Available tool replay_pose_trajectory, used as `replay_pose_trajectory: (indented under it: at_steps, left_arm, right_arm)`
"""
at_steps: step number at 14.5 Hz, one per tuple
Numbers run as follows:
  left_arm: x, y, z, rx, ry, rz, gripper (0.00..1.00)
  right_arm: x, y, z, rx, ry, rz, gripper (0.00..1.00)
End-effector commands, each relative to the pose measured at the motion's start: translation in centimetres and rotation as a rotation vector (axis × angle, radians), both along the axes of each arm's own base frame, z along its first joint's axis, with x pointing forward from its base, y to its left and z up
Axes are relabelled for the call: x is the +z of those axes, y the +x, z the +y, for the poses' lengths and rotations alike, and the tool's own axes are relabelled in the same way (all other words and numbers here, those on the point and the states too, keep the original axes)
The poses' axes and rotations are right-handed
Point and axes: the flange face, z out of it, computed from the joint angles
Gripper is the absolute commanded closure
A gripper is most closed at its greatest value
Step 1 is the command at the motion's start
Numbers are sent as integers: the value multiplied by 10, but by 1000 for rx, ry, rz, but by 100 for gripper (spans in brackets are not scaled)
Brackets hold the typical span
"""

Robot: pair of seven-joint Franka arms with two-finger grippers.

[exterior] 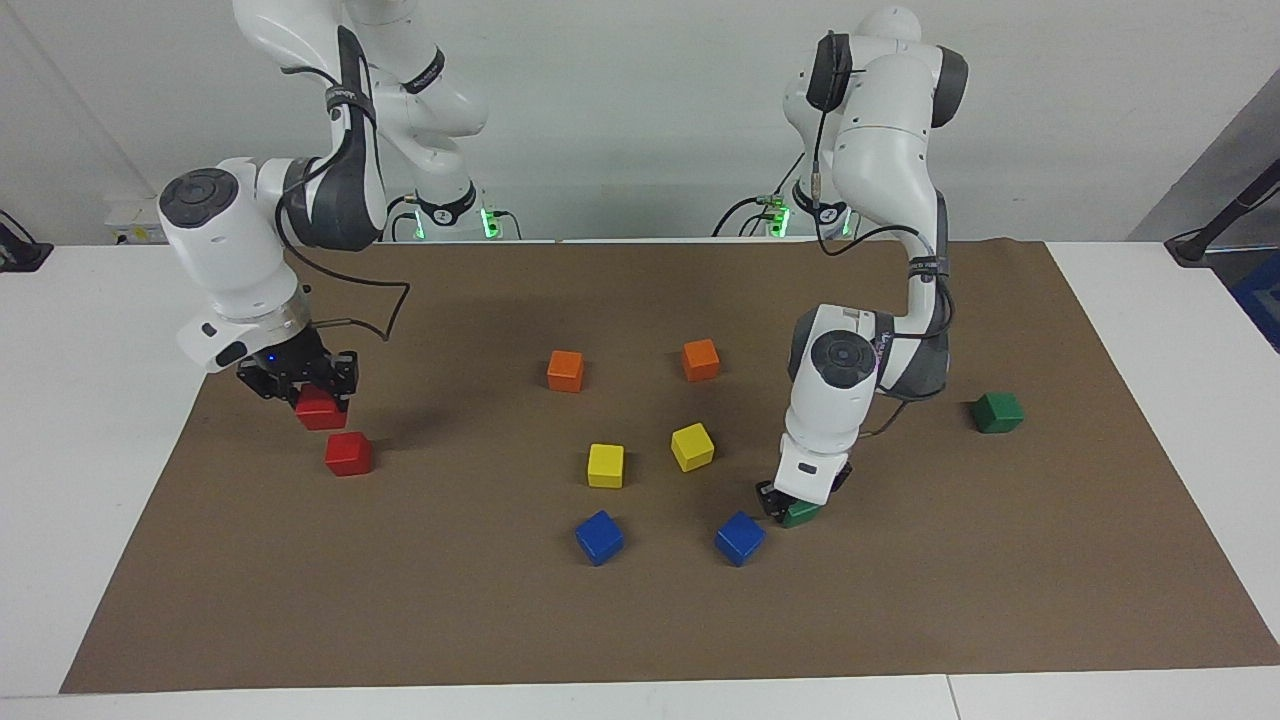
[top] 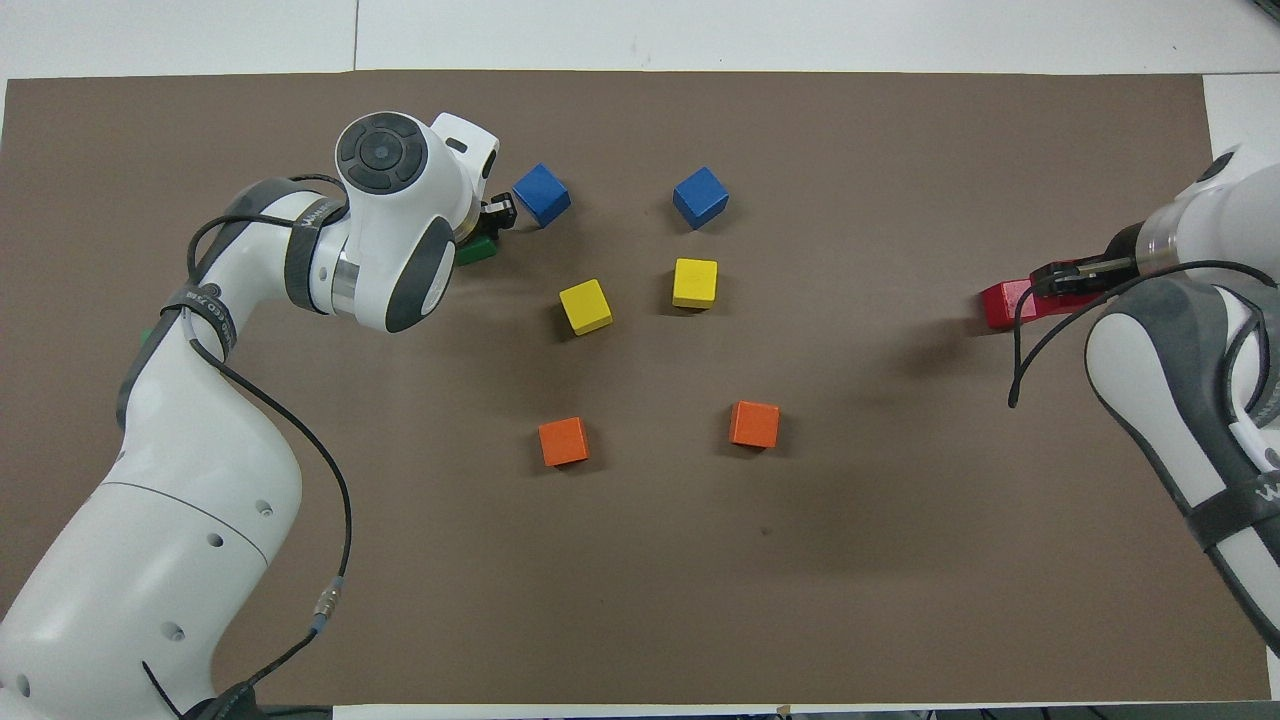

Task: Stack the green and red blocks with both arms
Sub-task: 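Lift the green block with the left gripper while the right gripper carries red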

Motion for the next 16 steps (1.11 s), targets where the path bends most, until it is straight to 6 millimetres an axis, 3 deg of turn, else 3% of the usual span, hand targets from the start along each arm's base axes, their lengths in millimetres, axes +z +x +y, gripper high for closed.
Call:
replay_pose_trajectory:
  at_steps: [1,4,6,8,11,14,16]
  left_arm:
    - [29,-1,17,23,-1,31,100]
    - [84,-2,59,7,-14,54,100]
    - [120,-13,113,-51,-7,80,100]
    - [140,-33,171,-153,6,111,100]
    - [142,-58,253,-230,10,132,100]
    - [137,-69,316,-317,-5,115,100]
    - [120,-84,346,-333,-13,68,100]
  right_arm:
    - [-16,0,-17,18,11,-28,100]
    - [-31,6,-20,15,14,-38,100]
    - [-37,8,-19,17,15,-44,100]
    - [-41,8,-17,19,16,-44,100]
    - [-56,6,-11,24,17,-65,100]
    - [-62,3,-9,25,18,-56,100]
    - [-63,1,-9,28,18,-52,100]
